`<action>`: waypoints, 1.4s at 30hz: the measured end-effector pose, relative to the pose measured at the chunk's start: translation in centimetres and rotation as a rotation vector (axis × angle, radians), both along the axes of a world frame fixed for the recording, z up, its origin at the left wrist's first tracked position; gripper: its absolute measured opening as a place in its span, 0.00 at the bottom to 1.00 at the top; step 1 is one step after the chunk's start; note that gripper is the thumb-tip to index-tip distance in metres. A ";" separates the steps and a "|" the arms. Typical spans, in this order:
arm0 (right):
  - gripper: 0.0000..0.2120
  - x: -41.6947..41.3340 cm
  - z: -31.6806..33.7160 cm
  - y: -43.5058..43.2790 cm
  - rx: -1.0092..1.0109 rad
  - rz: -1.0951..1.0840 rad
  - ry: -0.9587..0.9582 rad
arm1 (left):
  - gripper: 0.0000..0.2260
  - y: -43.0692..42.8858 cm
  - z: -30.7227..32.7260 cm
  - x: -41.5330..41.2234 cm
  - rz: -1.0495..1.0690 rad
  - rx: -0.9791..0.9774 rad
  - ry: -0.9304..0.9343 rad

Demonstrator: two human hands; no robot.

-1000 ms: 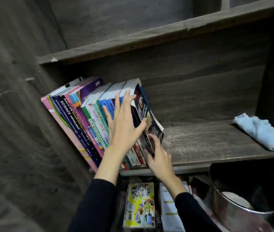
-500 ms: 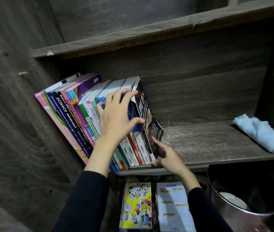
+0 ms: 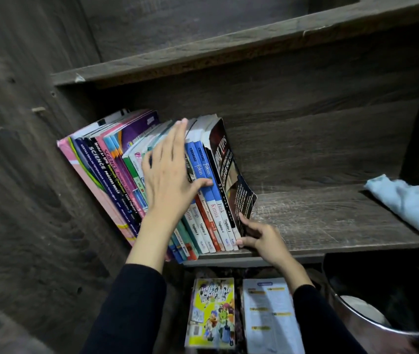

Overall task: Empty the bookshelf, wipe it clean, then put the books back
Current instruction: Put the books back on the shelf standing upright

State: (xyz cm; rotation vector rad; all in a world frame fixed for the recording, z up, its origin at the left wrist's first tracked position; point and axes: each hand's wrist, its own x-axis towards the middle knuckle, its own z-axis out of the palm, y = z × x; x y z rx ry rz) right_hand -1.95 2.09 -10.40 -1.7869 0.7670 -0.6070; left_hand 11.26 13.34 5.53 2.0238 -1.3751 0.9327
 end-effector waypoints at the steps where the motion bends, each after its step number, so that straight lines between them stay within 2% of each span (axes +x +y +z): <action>1: 0.33 0.1 -0.2 -0.2 -0.003 0.011 -0.002 | 0.51 0.1 -0.2 0.1 0.006 -0.016 0.002; 6: 0.30 -0.3 0.5 -0.9 0.091 0.099 -0.022 | 0.48 -0.4 -1.0 0.0 0.005 -0.065 0.086; 7: 0.31 -0.4 0.8 -0.9 0.111 0.098 -0.038 | 0.46 -0.5 -1.1 0.1 0.006 -0.064 0.081; 10: 0.43 -0.3 1.3 -0.5 0.167 0.051 -0.116 | 0.41 -0.6 -1.2 0.2 0.015 -0.058 0.061; 13: 0.46 0.3 1.1 0.1 0.075 -0.023 -0.105 | 0.40 -0.4 -1.3 -0.1 0.015 -0.051 0.062; 18: 0.38 0.8 1.0 0.1 -0.081 -0.058 -0.024 | 0.38 -0.3 -1.5 -0.1 -0.027 -0.044 0.103; 23: 0.34 1.1 0.5 0.5 -0.212 -0.083 0.096 | 0.31 0.1 -3.1 -1.7 -0.045 -0.268 0.223; 26: 0.35 1.2 0.3 0.6 -0.258 -0.074 0.164 | 0.30 0.7 -4.4 -4.8 -0.156 -0.423 0.419; 28: 0.36 1.2 0.1 0.6 -0.283 -0.087 0.203 | 0.28 1.2 -5.1 -6.7 -0.243 -0.489 0.486; 35: 0.31 1.4 -0.1 0.3 -0.349 -0.098 0.172 | 0.26 3.7 -5.0 -7.5 -0.196 -0.664 0.338; 36: 0.30 1.4 -0.1 0.3 -0.344 -0.094 0.160 | 0.26 4.0 -5.2 -7.6 -0.176 -0.706 0.383; 38: 0.30 1.3 -0.2 0.3 -0.344 -0.092 0.149 | 0.29 4.3 -5.4 -7.9 -0.214 -0.736 0.612; 40: 0.29 1.5 -0.3 0.3 -0.349 -0.098 0.162 | 0.34 4.0 -5.7 -8.3 -0.186 -0.625 0.829; 42: 0.29 1.6 -0.5 0.4 -0.340 -0.105 0.156 | 0.36 4.0 -6.3 -8.9 -0.063 -0.501 0.919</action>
